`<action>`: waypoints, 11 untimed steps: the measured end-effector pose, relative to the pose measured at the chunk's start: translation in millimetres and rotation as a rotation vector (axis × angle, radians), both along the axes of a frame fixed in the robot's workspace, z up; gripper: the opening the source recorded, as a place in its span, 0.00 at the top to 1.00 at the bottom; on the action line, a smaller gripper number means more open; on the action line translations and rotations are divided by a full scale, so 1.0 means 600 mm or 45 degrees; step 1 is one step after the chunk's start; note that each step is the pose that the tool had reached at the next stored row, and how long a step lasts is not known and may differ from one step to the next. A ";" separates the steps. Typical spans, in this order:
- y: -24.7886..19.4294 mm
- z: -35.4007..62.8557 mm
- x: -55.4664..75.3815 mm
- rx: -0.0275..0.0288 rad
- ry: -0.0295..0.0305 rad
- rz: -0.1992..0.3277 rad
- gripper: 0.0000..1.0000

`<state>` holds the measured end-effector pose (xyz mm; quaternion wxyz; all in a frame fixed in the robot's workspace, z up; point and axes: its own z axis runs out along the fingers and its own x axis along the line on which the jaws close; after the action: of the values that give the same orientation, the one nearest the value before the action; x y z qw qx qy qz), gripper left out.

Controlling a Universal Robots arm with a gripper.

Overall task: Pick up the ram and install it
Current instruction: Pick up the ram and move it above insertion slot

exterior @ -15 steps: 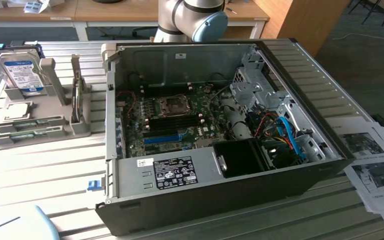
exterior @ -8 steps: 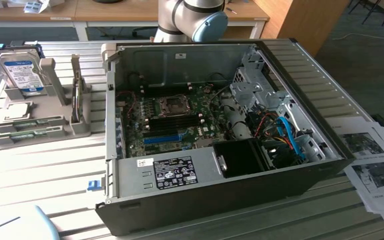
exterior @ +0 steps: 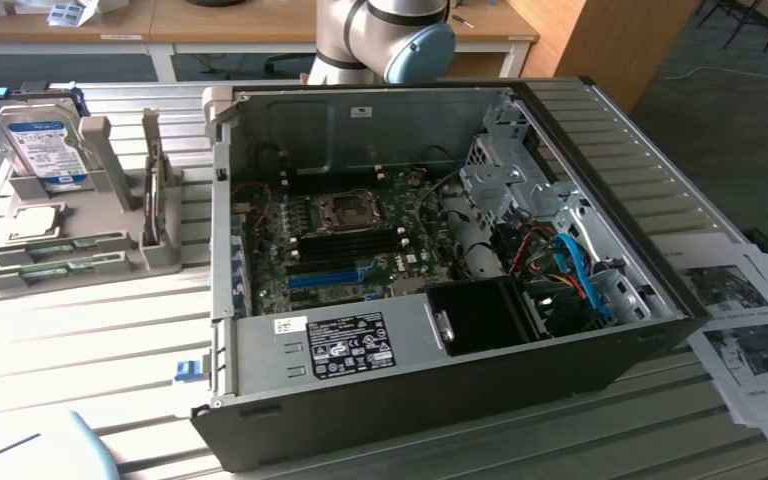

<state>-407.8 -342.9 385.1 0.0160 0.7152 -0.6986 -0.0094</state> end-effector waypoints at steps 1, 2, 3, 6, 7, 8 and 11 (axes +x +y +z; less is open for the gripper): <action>0.0000 0.000 0.000 -0.0001 0.0000 0.000 0.91; 0.0000 0.000 0.000 0.0000 0.0000 0.000 0.91; 0.0000 0.000 0.000 0.0000 0.0000 0.000 0.91; 0.0000 0.000 0.000 -0.0001 -0.0001 0.000 0.91; 0.0000 0.000 0.000 0.0001 -0.0013 0.000 0.91; -0.0001 0.000 0.000 0.0003 -0.0029 0.000 0.91; 0.0000 0.000 0.000 0.0014 -0.0078 0.000 0.91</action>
<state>-407.7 -342.9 384.9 0.0135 0.7153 -0.6986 -0.0075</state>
